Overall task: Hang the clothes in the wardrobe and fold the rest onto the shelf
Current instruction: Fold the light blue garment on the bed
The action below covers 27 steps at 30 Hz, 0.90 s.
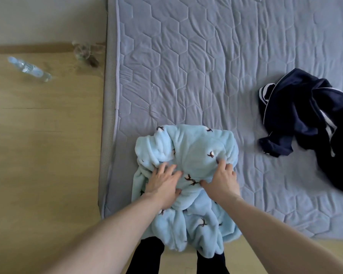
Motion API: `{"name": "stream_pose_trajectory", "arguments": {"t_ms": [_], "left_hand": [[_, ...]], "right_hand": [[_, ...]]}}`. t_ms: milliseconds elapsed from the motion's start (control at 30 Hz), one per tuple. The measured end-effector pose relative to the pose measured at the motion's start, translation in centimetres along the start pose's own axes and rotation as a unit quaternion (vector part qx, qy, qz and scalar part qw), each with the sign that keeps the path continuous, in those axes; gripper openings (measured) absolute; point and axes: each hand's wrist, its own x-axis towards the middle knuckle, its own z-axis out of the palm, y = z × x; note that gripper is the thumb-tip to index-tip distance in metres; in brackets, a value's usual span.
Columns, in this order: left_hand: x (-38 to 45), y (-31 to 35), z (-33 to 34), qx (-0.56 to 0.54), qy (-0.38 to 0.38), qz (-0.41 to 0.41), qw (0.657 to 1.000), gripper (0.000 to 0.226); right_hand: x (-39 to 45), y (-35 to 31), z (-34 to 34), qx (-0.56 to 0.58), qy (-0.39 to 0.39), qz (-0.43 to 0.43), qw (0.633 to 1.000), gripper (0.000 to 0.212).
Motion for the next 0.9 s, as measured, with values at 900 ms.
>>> {"name": "stream_pose_trajectory", "arguments": {"t_ms": [900], "left_hand": [[-11.9, -5.7, 8.2, -0.510, -0.043, -0.427, 0.745, 0.066]], "right_hand": [[-7.9, 12.8, 4.7, 0.217, -0.106, 0.241, 0.940, 0.086]]}}
